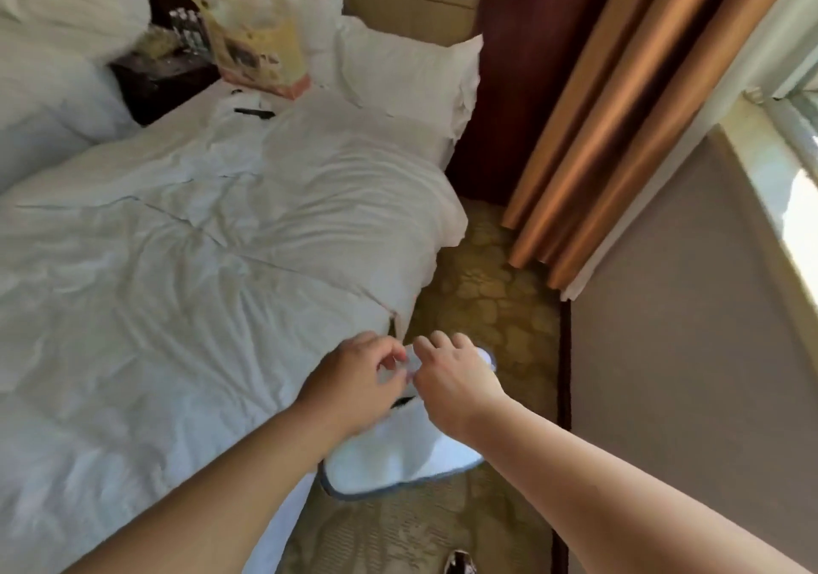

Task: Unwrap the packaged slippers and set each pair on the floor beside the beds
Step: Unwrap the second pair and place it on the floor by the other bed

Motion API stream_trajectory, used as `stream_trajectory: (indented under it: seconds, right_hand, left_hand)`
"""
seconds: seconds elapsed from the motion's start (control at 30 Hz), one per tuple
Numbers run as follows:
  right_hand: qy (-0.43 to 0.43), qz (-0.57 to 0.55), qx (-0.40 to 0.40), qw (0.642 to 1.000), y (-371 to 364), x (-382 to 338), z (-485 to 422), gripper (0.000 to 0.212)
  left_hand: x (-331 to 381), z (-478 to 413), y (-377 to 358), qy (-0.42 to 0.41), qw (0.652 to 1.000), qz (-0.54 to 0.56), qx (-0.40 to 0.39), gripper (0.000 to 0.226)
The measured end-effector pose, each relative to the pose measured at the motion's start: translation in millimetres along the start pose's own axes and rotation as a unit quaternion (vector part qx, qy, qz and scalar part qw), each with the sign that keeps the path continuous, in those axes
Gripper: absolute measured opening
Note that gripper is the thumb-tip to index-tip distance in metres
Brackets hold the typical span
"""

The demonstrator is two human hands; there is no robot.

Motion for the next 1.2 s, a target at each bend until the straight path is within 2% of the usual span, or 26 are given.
stream_trajectory:
  seconds: [0.2,0.4,0.47,0.63,0.8,0.97,1.2]
  right_hand:
    - [0.068,-0.087,0.057,0.992,-77,20,-18,0.022]
    - [0.062,-0.155,0.056,0.984,-170,30,-18,0.011]
    - [0.046,-0.169,0.049,0.983,-205,26,-18,0.004]
    - [0.018,-0.209,0.035,0.977,-306,-11,-11,0.011]
    - [-0.012,-0.209,0.021,0.978,-421,-58,-6,0.017]
    - [-0.021,-0.190,0.006,0.982,-535,-98,-18,0.020]
    - [-0.005,-0.168,-0.015,0.986,-669,-142,-42,0.019]
  left_hand:
    - [-35,8,-71,0.033,0.983,-0.169,-0.060,0.042]
    - [-74,29,-152,0.059,0.979,-0.187,-0.046,0.050]
    - [-90,40,-179,0.078,0.976,-0.195,-0.052,0.060]
    - [-153,67,-253,0.132,0.963,-0.217,-0.088,0.086]
    - [-227,90,-334,0.146,0.945,-0.255,-0.141,0.077]
    - [-311,107,-412,0.129,0.943,-0.219,-0.213,0.069]
    - [-426,101,-506,0.144,0.942,-0.170,-0.252,0.066]
Point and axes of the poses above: each hand's wrist, its own z-axis away from the middle knuckle, its own y-axis out of the back of the hand, x = y × z, the point moved 3 cm from there along -z, towards the middle knuckle, and after that the axes turned 10 degrees about x, right-handed, at the moved point
